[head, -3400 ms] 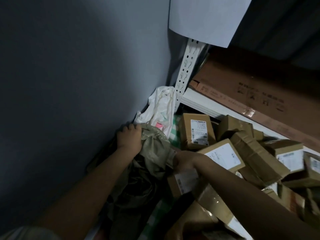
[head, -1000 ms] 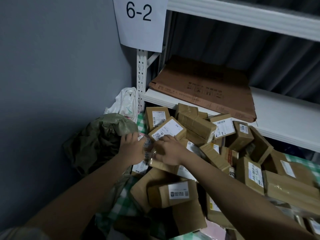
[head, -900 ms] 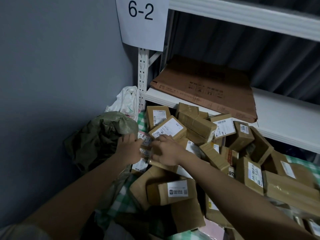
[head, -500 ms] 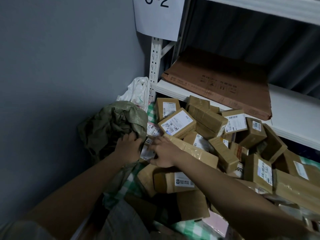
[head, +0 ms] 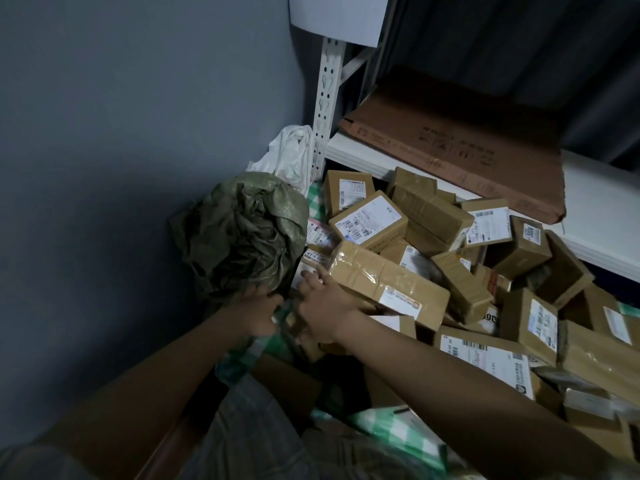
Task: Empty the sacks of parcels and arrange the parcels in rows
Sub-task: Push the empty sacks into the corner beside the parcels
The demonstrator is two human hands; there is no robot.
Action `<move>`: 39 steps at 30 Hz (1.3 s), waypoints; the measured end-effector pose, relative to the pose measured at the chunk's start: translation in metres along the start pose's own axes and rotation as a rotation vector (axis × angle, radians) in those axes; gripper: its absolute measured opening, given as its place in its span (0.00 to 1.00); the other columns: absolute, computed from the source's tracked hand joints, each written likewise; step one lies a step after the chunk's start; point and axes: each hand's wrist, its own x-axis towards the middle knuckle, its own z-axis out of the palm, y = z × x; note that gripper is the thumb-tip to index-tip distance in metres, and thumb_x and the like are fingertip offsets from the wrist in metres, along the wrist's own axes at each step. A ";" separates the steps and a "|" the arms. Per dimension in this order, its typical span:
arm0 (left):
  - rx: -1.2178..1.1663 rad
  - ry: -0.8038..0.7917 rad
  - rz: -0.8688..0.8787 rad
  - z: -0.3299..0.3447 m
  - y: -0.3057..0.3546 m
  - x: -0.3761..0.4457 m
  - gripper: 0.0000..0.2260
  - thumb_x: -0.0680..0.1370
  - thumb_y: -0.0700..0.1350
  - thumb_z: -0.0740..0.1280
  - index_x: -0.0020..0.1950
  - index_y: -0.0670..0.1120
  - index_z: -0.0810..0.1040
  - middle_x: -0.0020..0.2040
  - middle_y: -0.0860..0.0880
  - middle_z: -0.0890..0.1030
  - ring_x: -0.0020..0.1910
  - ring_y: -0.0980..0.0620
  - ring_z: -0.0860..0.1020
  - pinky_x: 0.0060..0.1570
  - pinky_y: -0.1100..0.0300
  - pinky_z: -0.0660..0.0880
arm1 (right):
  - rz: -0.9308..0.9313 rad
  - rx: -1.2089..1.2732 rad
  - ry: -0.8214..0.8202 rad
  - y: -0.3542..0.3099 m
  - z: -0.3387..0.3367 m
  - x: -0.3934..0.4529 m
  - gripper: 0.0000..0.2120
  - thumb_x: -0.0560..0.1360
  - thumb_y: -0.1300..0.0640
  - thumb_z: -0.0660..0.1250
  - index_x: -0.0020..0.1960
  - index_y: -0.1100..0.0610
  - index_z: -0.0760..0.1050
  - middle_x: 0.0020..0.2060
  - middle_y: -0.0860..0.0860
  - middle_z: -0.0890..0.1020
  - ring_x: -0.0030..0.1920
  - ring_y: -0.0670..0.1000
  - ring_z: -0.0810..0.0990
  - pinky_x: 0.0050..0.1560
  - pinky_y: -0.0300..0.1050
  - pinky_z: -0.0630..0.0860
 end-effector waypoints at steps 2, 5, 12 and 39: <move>-0.070 -0.122 -0.005 0.011 -0.003 -0.003 0.26 0.73 0.57 0.69 0.69 0.53 0.66 0.72 0.44 0.62 0.71 0.42 0.61 0.67 0.54 0.63 | -0.007 -0.068 -0.031 -0.014 0.005 0.001 0.39 0.75 0.33 0.60 0.77 0.56 0.60 0.76 0.59 0.58 0.77 0.62 0.47 0.74 0.66 0.40; -0.063 -0.142 0.020 0.024 0.001 -0.008 0.29 0.72 0.57 0.72 0.69 0.50 0.69 0.69 0.46 0.69 0.68 0.46 0.69 0.61 0.61 0.67 | 0.024 -0.116 -0.053 -0.029 0.012 0.003 0.49 0.71 0.28 0.61 0.79 0.59 0.51 0.77 0.60 0.56 0.77 0.64 0.48 0.73 0.69 0.40; -0.050 -0.029 0.008 0.061 -0.004 -0.001 0.21 0.73 0.57 0.70 0.57 0.44 0.75 0.58 0.46 0.79 0.55 0.45 0.77 0.53 0.56 0.75 | 0.096 -0.211 0.054 -0.046 0.032 0.003 0.49 0.73 0.28 0.58 0.78 0.59 0.44 0.77 0.63 0.47 0.77 0.65 0.45 0.71 0.73 0.41; -0.199 -0.015 -0.177 0.072 0.009 0.012 0.19 0.82 0.54 0.56 0.68 0.46 0.69 0.66 0.41 0.74 0.62 0.42 0.74 0.57 0.56 0.71 | -0.055 -0.051 0.032 -0.068 0.071 -0.013 0.37 0.79 0.37 0.56 0.77 0.60 0.54 0.70 0.60 0.67 0.71 0.60 0.62 0.74 0.63 0.50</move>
